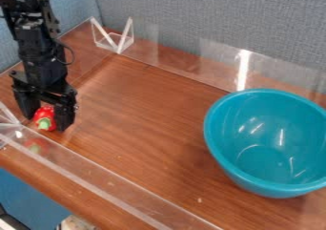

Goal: Put the strawberry in the blue bowl

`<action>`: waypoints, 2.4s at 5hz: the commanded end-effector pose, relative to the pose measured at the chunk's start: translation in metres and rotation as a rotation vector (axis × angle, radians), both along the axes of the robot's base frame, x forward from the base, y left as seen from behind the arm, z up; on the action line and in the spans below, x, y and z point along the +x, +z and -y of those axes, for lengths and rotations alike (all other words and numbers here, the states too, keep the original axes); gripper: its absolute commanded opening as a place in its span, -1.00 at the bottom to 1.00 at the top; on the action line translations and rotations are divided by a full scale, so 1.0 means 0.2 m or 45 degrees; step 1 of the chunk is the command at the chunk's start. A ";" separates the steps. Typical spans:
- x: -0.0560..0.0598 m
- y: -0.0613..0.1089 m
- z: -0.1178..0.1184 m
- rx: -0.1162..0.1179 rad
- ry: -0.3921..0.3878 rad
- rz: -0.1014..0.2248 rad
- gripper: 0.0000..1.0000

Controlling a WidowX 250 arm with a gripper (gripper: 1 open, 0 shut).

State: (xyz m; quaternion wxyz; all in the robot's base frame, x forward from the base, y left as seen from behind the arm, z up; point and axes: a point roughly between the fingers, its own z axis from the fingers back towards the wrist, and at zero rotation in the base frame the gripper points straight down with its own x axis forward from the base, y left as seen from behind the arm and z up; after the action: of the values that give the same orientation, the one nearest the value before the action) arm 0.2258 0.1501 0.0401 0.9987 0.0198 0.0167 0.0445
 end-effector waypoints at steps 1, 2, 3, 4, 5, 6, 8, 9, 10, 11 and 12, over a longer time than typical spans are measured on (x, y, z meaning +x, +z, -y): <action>0.01 0.04 -0.01 0.015 0.020 0.053 -1.00; 0.01 0.06 0.00 0.006 0.018 0.077 -1.00; 0.01 0.10 0.02 -0.004 0.012 0.103 -1.00; 0.02 0.13 0.04 -0.012 0.005 0.129 -1.00; 0.02 0.16 0.05 -0.016 -0.004 0.150 -1.00; 0.02 0.16 0.05 -0.016 -0.009 0.158 -1.00; 0.02 0.14 0.06 -0.015 -0.016 0.168 -1.00; 0.02 0.29 0.12 -0.021 -0.033 0.231 -1.00; 0.07 0.52 0.23 -0.029 -0.080 0.346 -1.00; 0.13 0.71 0.38 -0.053 -0.129 0.441 -1.00; 0.16 0.72 0.59 -0.072 -0.194 0.451 -1.00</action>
State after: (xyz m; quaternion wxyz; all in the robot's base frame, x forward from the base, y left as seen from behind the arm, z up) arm 0.2576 0.0297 0.1705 0.9901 -0.0219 -0.1343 -0.0348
